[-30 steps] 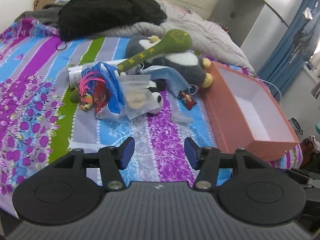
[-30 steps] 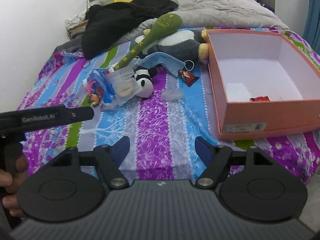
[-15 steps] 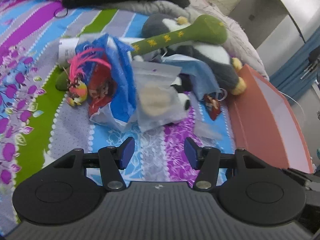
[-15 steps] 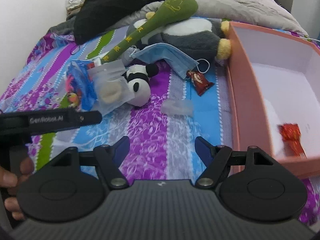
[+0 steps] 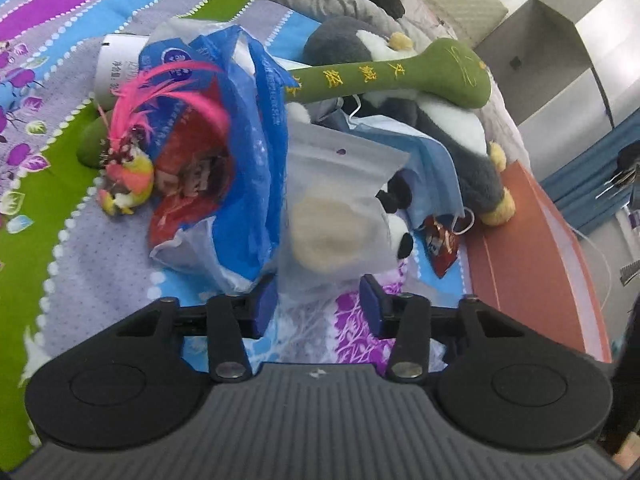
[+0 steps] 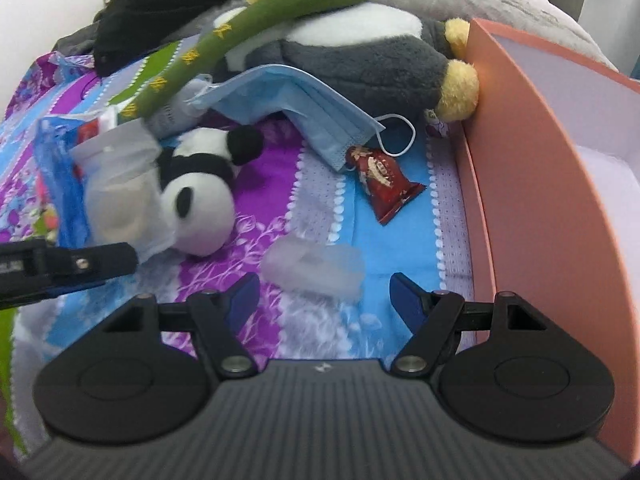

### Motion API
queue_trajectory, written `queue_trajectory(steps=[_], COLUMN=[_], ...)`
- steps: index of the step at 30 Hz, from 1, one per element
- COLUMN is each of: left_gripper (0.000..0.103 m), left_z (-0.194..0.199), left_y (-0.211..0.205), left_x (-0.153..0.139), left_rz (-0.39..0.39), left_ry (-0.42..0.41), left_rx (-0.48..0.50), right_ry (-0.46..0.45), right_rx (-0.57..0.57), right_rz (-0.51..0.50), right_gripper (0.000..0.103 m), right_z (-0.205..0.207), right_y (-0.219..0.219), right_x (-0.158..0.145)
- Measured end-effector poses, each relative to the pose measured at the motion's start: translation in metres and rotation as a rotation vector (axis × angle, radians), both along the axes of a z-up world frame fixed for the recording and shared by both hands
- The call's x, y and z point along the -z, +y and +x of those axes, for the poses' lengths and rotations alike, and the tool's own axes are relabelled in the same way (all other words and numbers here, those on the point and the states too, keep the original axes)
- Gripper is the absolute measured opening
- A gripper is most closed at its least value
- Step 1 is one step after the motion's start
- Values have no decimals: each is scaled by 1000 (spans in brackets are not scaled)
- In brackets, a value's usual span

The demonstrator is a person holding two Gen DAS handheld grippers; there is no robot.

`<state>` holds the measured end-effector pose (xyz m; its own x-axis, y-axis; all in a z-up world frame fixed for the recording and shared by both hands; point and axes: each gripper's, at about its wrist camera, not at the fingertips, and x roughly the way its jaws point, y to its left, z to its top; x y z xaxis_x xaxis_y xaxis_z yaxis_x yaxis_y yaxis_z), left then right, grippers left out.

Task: Organize soft objects
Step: 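Grasp the clear bag with the round pad with the left gripper while the right grasps the clear plastic piece, then lift the clear bag with the left gripper while the right gripper lifts the clear plastic piece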

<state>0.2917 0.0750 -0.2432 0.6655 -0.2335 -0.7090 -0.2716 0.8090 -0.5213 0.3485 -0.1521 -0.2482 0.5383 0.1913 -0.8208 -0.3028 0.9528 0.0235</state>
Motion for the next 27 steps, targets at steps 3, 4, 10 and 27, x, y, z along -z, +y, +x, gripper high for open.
queue_trajectory(steps=[3, 4, 10, 27], left_gripper=[32, 27, 11, 4], left_z=[4, 4, 5, -59], left_y=[-2, -2, -6, -22], left_x=[3, 3, 0, -43], left_rz=[-24, -29, -6, 56], left_ry=[3, -6, -14, -19], left_rx=[-2, -3, -9, 36], right_ry=[7, 2, 14, -19], right_rx=[0, -7, -32, -43], right_rz=[37, 50, 54, 83], right_gripper=[74, 74, 61, 21], right_z=[6, 5, 4, -59], right_y=[-1, 0, 6, -7], right_x=[3, 3, 8, -39])
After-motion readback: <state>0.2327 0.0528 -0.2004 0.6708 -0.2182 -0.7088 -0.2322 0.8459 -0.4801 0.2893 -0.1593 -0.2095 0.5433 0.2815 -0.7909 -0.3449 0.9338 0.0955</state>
